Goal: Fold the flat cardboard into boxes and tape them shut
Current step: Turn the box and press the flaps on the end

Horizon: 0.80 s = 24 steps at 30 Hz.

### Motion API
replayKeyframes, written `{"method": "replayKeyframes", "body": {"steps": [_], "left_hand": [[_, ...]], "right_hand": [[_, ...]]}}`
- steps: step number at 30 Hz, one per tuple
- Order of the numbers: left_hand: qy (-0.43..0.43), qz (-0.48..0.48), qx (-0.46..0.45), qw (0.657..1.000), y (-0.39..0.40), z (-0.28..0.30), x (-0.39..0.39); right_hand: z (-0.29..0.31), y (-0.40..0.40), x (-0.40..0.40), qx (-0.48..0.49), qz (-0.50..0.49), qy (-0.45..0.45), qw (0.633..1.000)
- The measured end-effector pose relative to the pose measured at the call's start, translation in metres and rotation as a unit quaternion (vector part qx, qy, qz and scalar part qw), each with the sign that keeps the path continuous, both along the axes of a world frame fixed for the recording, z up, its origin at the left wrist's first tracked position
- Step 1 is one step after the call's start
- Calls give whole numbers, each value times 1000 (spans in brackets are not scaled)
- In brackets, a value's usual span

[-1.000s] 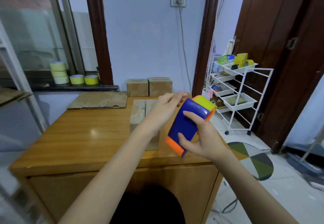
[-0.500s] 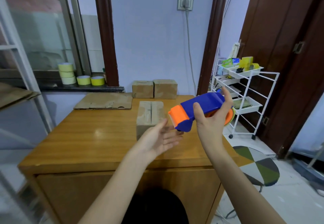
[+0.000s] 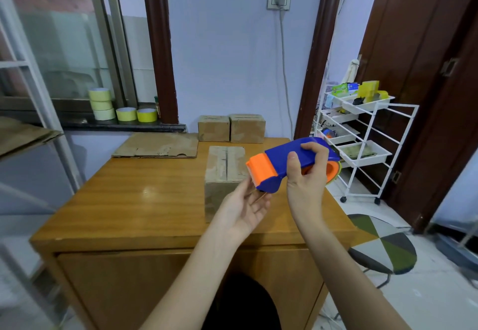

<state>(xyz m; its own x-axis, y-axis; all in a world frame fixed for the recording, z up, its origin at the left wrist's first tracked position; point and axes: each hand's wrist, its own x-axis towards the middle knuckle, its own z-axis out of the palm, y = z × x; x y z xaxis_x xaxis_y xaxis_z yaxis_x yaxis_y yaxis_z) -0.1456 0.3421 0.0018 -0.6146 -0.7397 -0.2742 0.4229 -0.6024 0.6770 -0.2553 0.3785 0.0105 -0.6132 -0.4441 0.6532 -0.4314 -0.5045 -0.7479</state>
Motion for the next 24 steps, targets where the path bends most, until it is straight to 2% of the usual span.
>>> {"method": "replayKeyframes", "body": {"steps": [5, 10, 14, 20, 24], "left_hand": [[-50, 71, -59, 994, 1, 1, -4], [-100, 135, -50, 985, 1, 4, -8], [-150, 207, -141, 956, 3, -5, -9], [-183, 251, -211, 927, 0, -10, -10], [-180, 250, -226, 924, -5, -8, -6]], "right_hand": [[0, -2, 6, -6, 7, -16, 1000], [0, -3, 15, 4, 32, -26, 999], [-1, -6, 22, 2, 17, -28, 999], [1, -11, 29, -19, -10, -28, 999], [2, -12, 32, -42, -2, -53, 998]]}}
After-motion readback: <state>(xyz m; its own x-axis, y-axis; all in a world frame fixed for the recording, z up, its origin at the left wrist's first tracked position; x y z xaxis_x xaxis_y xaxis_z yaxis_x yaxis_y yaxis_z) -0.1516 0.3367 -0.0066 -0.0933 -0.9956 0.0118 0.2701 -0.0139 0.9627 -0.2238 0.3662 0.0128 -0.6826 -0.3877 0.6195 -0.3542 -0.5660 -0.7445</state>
